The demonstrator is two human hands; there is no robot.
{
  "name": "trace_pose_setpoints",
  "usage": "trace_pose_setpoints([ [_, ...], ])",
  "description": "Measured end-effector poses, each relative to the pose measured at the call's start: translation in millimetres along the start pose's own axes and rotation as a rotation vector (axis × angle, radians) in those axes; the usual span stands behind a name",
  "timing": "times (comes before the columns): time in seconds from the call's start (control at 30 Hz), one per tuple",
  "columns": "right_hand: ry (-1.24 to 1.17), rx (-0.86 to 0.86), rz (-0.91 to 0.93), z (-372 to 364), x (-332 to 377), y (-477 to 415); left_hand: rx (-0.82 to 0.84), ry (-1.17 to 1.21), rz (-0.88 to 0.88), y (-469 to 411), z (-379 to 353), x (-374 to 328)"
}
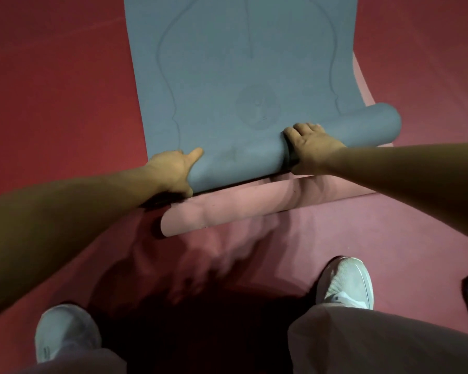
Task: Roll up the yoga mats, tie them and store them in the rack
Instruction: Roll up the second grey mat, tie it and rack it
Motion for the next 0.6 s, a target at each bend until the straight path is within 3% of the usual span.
trace_pose_setpoints([
  [0.1, 0.052, 0.030, -0.011, -14, 16, 25, 0.118, 0.024, -0.154, 20, -6, -9],
  [0.23, 0.110, 0.155, 0.085, -51, 32, 64, 0.354, 0.274, -0.362, 49, -44, -25],
  [0.37, 0.039, 0.225, 0.102, -60, 34, 69, 0.373, 0.336, -0.374, 50, -66, -32],
  [0.43, -0.089, 0.278, 0.055, -51, 28, 61, 0.358, 0.198, -0.375, 43, -58, -25],
  [0.53, -0.220, 0.371, -0.037, -39, 19, 42, 0.218, -0.241, -0.332, 30, -34, -16],
  [0.6, -0.209, 0.376, -0.040, -32, 17, 30, 0.129, -0.285, -0.313, 28, -21, -18],
])
Point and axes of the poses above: each hand's wrist, its own y-axis away from the middle knuckle, its own z-axis out of the back of the hand, x = y × z, the point moved 6 cm from there along -y, towards the middle knuckle, and after that the axes turned 15 degrees about -y, right-handed, at the moved point
